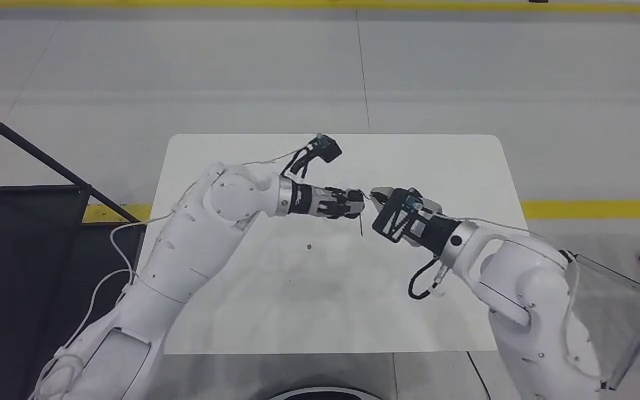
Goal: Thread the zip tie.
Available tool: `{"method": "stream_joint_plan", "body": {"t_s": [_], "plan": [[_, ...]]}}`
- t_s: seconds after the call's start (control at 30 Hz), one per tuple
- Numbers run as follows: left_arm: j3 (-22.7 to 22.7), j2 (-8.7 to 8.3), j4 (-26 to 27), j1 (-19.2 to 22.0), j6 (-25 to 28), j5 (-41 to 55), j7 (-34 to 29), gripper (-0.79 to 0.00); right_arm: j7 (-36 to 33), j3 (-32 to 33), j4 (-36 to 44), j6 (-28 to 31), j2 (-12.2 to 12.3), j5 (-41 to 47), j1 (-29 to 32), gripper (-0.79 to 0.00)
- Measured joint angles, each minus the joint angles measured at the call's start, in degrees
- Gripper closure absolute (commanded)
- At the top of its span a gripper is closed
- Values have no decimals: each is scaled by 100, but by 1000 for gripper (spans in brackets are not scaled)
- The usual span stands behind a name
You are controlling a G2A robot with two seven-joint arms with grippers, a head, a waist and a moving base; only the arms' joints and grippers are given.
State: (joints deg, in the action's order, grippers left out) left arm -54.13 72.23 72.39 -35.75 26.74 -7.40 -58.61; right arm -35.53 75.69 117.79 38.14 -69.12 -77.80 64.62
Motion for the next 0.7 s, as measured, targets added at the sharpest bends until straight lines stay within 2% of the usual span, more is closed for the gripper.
{"method": "stream_joint_plan", "body": {"t_s": [0.37,0.7], "plan": [[51,-28,105,-34,38,-16,-79,0,344,-101,54,-495,22,-485,90,0],[31,-57,176,-81,28,20,-24,0,547,-228,66,-484,46,-634,196,0]]}}
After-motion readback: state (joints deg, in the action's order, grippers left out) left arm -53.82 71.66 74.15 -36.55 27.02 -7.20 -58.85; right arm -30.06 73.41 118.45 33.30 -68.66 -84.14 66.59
